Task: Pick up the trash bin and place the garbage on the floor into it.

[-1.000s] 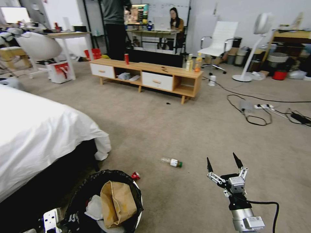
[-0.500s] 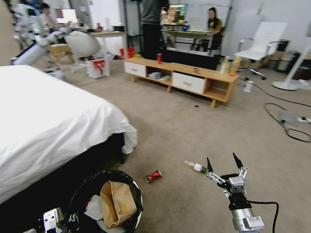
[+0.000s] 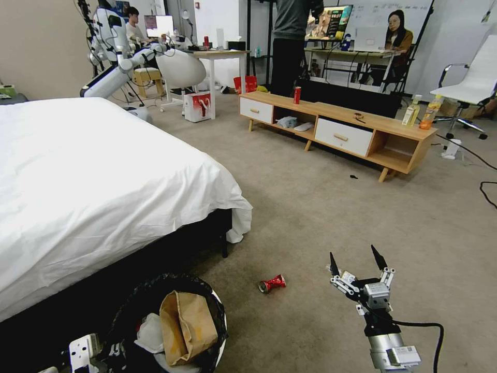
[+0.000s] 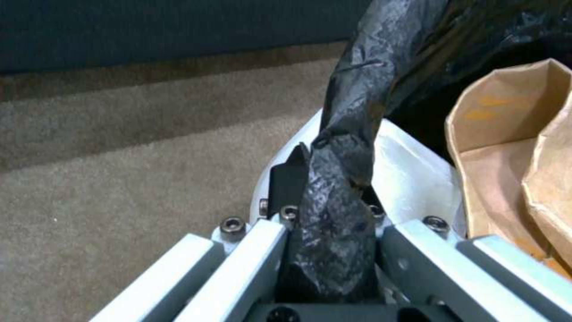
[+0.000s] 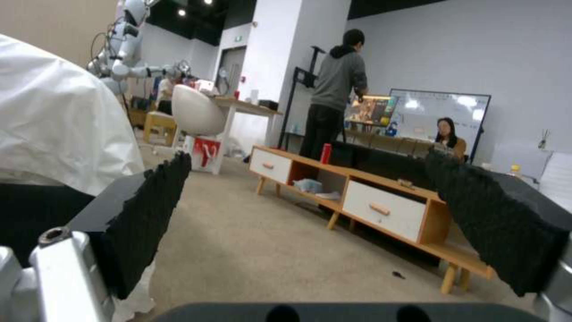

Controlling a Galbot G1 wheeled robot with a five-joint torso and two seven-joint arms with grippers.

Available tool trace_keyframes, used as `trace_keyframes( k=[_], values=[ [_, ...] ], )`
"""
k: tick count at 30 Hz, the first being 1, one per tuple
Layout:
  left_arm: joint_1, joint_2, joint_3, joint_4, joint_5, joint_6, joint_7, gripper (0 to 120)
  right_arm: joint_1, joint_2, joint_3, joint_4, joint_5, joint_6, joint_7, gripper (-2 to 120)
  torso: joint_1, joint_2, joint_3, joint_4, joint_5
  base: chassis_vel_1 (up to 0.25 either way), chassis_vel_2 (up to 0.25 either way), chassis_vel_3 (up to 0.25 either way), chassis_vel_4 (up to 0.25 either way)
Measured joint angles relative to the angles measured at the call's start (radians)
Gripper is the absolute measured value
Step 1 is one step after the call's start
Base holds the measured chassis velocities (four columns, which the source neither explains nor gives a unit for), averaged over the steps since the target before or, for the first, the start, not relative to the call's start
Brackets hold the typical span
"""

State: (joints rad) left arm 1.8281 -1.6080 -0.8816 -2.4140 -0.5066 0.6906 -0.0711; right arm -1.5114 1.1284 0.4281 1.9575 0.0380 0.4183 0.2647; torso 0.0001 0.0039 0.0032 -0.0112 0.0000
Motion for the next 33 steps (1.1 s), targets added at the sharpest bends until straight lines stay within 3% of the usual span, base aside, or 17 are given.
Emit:
trace_keyframes(
  k=[33],
  values=[
    [0.003, 0.000, -0.011, 0.000, -0.002, 0.002, -0.004, 1, -0.002, 0.018, 0.011, -0.009, 0.003, 0.032, -0.019, 100, 0.000, 0.000, 0.000, 0.0004, 0.0000, 0.000, 0.000, 0.000, 0.000]
  ],
)
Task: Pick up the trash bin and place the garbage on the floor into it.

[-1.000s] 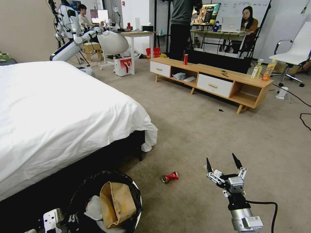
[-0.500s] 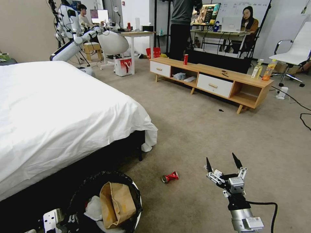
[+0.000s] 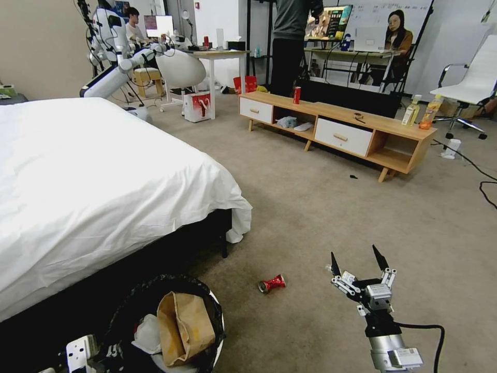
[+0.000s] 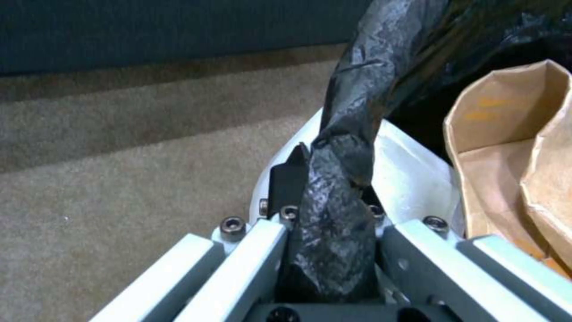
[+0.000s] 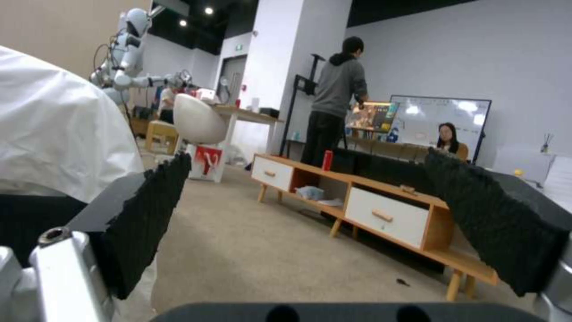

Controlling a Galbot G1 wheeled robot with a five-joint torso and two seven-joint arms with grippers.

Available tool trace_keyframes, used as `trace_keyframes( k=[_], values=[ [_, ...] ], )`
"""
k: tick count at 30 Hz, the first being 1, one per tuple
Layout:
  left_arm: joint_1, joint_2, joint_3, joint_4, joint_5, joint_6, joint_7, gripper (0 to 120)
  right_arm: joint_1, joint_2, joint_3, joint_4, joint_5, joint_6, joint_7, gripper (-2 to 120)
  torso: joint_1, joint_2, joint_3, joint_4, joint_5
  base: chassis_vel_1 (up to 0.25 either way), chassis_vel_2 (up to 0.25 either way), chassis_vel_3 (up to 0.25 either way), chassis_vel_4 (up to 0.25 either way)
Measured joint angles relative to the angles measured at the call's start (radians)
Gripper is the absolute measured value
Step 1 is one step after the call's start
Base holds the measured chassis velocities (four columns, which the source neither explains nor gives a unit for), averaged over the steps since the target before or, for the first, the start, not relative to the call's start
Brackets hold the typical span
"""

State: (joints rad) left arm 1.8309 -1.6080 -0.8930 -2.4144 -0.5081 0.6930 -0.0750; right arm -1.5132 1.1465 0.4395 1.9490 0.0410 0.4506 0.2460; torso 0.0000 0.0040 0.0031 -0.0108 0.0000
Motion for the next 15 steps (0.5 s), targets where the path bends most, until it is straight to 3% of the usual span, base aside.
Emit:
trace_keyframes(
  k=[6, 15],
  values=[
    [-0.001, 0.000, 0.000, 0.000, -0.001, 0.001, 0.000, 1, 0.000, 0.001, 0.000, -0.001, 0.000, 0.001, 0.000, 100, 0.000, 0.000, 0.000, -0.0001, 0.0001, -0.074, 0.076, 0.085, -0.078],
    [-0.002, 0.000, -0.001, 0.001, -0.001, 0.001, -0.001, 1, 0.000, 0.002, 0.000, -0.004, -0.001, 0.005, -0.001, 100, 0.000, 0.000, 0.000, 0.0001, 0.0001, -0.143, 0.161, 0.147, -0.149]
  ],
)
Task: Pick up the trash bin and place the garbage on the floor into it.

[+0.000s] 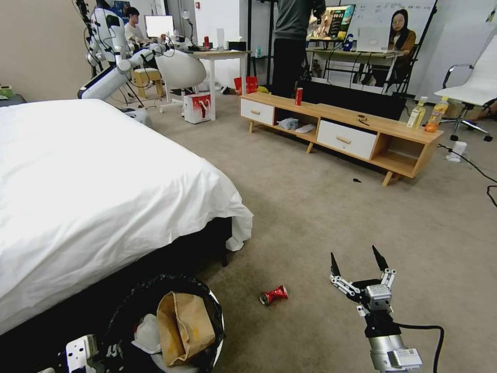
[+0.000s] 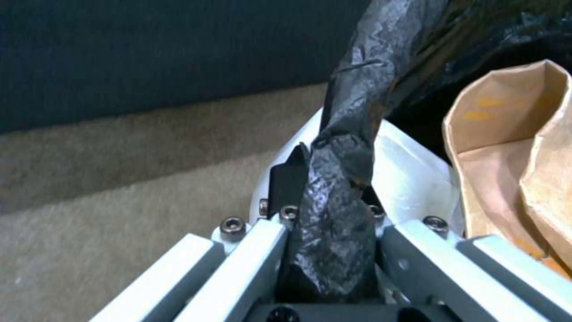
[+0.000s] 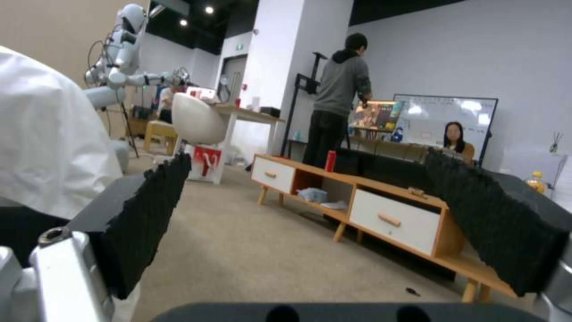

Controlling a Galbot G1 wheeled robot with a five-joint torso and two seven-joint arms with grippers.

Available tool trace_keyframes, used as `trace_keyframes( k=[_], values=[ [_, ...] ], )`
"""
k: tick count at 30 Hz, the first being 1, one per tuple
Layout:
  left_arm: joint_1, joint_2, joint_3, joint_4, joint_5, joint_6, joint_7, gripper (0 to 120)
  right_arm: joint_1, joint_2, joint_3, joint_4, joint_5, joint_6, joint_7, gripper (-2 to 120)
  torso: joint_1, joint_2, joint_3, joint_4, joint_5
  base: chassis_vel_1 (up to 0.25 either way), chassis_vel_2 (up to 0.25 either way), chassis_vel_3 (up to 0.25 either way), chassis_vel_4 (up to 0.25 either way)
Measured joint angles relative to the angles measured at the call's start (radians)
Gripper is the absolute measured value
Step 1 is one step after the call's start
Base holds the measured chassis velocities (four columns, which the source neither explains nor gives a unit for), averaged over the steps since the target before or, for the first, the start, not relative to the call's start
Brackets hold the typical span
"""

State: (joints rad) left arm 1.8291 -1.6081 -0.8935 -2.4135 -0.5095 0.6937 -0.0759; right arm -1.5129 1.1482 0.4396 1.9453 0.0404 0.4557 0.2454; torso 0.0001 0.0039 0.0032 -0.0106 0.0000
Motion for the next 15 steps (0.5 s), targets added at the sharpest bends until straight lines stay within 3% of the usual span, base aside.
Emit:
trace_keyframes(
  k=[15],
  values=[
    [0.000, 0.000, 0.002, 0.001, 0.000, 0.000, 0.000, 1, -0.003, -0.001, -0.004, -0.001, 0.001, 0.003, 0.001, 100, 0.000, 0.000, 0.000, -0.0001, -0.0002, -0.100, 0.104, 0.102, -0.112]
  ],
)
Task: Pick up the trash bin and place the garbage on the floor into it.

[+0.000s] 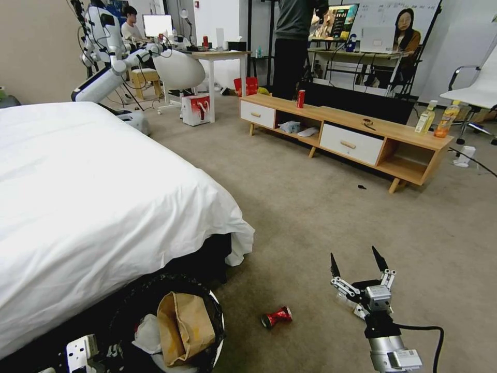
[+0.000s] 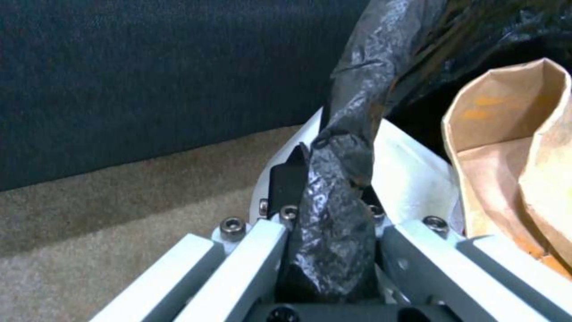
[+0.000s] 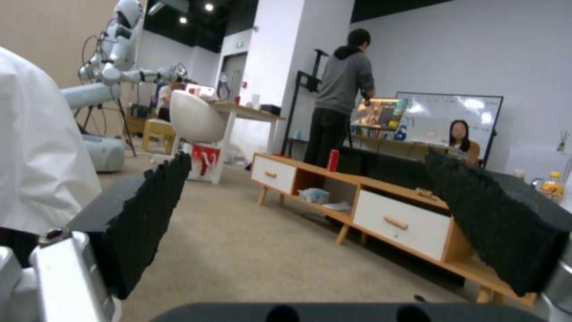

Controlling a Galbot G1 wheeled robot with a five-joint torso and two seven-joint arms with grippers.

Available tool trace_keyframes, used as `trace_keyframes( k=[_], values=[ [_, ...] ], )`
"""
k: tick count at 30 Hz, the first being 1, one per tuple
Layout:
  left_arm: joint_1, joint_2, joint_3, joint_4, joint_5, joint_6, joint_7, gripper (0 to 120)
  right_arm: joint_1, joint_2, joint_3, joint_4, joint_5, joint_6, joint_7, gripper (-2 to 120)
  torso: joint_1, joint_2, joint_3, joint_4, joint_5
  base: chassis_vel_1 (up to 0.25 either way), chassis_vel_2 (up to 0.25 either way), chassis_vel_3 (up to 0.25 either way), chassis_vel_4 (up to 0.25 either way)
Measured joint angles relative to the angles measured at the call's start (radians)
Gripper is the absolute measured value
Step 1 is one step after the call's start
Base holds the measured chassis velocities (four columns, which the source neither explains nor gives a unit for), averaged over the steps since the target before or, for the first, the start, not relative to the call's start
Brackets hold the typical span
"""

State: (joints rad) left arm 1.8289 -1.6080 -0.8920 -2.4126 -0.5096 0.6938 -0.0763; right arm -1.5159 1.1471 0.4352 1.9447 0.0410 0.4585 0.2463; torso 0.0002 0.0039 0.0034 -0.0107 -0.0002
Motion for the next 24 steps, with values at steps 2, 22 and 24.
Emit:
trace_keyframes(
  k=[2, 22, 24],
  values=[
    [0.000, 0.000, 0.000, 0.000, 0.000, 0.000, 0.000, 1, 0.000, -0.001, 0.000, 0.000, 0.000, 0.000, 0.000, 100, 0.000, 0.000, 0.000, 0.0001, 0.0003, 0.000, 0.000, 0.000, 0.000],
    [0.014, 0.000, 0.003, -0.009, 0.001, 0.001, 0.000, 1, 0.000, -0.011, -0.002, 0.005, 0.000, 0.000, 0.001, 100, 0.000, 0.000, 0.000, -0.0001, 0.0002, 0.000, 0.000, 0.000, 0.000],
    [0.014, 0.000, 0.004, -0.009, 0.001, 0.001, 0.000, 1, 0.000, -0.012, -0.002, 0.005, 0.000, 0.000, 0.001, 100, 0.000, 0.000, 0.000, -0.0001, 0.0001, 0.000, 0.000, 0.000, 0.000]
  ],
)
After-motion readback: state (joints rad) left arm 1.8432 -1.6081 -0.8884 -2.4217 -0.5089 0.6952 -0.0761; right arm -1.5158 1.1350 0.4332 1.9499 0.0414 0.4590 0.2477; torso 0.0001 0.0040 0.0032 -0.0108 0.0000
